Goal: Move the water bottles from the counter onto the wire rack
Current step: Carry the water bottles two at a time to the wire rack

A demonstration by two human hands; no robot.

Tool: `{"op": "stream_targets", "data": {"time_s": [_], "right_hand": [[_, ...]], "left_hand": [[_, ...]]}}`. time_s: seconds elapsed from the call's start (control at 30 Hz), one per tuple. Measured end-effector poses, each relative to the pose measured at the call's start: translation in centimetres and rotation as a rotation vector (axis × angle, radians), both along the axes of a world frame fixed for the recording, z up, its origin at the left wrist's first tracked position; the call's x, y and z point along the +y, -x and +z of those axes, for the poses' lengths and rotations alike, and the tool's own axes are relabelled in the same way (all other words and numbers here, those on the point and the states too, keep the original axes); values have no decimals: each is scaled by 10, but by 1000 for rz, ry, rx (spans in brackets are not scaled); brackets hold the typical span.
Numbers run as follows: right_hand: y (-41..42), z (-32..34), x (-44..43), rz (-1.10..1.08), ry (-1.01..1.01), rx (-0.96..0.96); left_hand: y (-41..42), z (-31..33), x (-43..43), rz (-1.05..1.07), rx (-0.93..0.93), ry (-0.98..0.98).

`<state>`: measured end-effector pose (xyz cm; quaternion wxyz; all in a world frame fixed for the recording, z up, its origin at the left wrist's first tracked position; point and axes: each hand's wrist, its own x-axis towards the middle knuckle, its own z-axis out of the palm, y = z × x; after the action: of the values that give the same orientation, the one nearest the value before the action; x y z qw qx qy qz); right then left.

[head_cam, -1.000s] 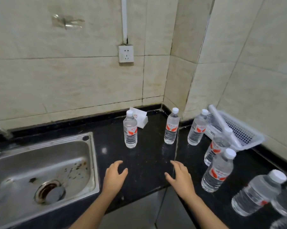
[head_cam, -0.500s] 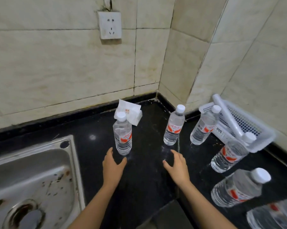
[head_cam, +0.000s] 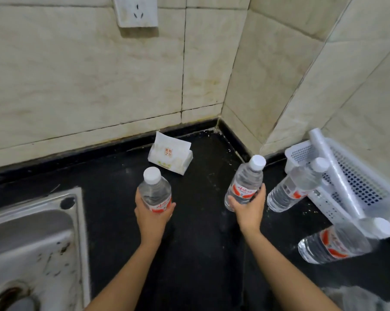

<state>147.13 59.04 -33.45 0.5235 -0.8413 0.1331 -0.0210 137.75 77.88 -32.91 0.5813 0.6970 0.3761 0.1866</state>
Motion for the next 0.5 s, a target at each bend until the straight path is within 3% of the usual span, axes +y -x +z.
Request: {"op": "stream_targets", "data": {"time_s": [0.2, 0.5], "right_hand": [[-36, -6, 11, 0, -100, -35], [-53, -5, 18, 139, 87, -63]], "left_hand": [[-24, 0, 3, 36, 118, -21], [-30, 10, 13, -71, 211, -64]]}}
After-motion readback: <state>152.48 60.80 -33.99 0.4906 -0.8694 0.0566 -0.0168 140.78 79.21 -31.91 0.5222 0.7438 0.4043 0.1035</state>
